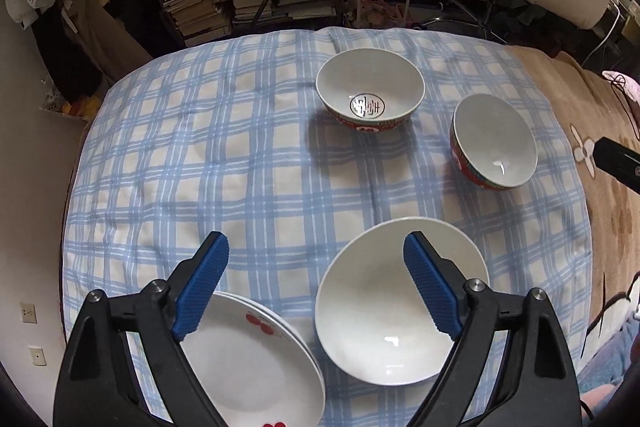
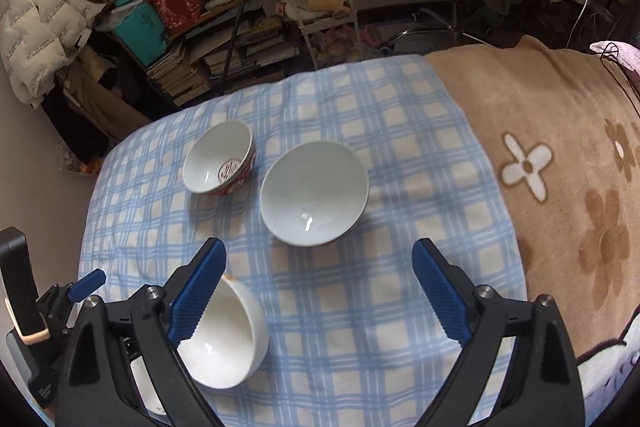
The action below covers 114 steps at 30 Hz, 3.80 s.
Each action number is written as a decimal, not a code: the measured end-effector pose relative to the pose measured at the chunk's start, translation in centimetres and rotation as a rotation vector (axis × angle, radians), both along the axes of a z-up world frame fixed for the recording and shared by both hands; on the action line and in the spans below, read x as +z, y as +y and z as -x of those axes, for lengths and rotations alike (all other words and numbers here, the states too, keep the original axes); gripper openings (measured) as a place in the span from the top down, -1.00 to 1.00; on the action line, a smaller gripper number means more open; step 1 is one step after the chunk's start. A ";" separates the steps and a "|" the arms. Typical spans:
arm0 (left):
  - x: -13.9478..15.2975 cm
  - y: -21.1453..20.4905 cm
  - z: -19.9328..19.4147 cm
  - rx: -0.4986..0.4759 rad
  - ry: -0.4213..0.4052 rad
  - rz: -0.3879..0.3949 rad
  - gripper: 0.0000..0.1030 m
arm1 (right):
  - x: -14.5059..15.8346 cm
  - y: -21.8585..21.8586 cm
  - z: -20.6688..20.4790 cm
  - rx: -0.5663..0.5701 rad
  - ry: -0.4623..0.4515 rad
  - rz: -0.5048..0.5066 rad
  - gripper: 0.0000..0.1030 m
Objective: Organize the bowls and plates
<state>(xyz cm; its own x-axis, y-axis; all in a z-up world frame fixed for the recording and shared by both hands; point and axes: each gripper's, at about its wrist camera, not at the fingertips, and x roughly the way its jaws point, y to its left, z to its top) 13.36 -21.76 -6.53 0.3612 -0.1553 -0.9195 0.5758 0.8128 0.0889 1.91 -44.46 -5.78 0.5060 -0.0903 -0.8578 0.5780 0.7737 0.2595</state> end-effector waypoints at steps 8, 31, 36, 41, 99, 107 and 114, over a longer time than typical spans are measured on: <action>0.7 -2.6 -1.9 0.032 0.007 0.028 -0.72 | -0.5 -3.0 -0.6 -0.011 -0.029 0.032 -1.00; -3.4 -10.1 -3.8 -0.012 0.066 0.033 -0.72 | -4.7 -5.4 -2.9 -0.027 -0.050 0.068 -0.78; -4.8 -11.1 -3.6 -0.030 0.091 0.026 -0.72 | -6.7 -6.4 -3.1 -0.031 -0.028 0.005 -0.35; -6.1 -12.0 -3.5 -0.039 0.106 0.008 -0.72 | -8.4 -6.7 -3.5 -0.016 -0.017 -0.042 -0.26; 0.4 -3.7 3.2 0.023 0.048 -0.017 0.76 | -2.5 4.6 -2.0 0.248 -0.104 -0.045 0.73; 1.2 -0.6 4.0 0.082 0.060 -0.009 0.76 | -1.6 7.4 -2.0 0.328 -0.092 -0.031 0.73; 0.8 0.8 4.5 0.112 0.062 -0.031 0.76 | -2.4 8.8 -2.0 0.361 -0.067 -0.052 0.73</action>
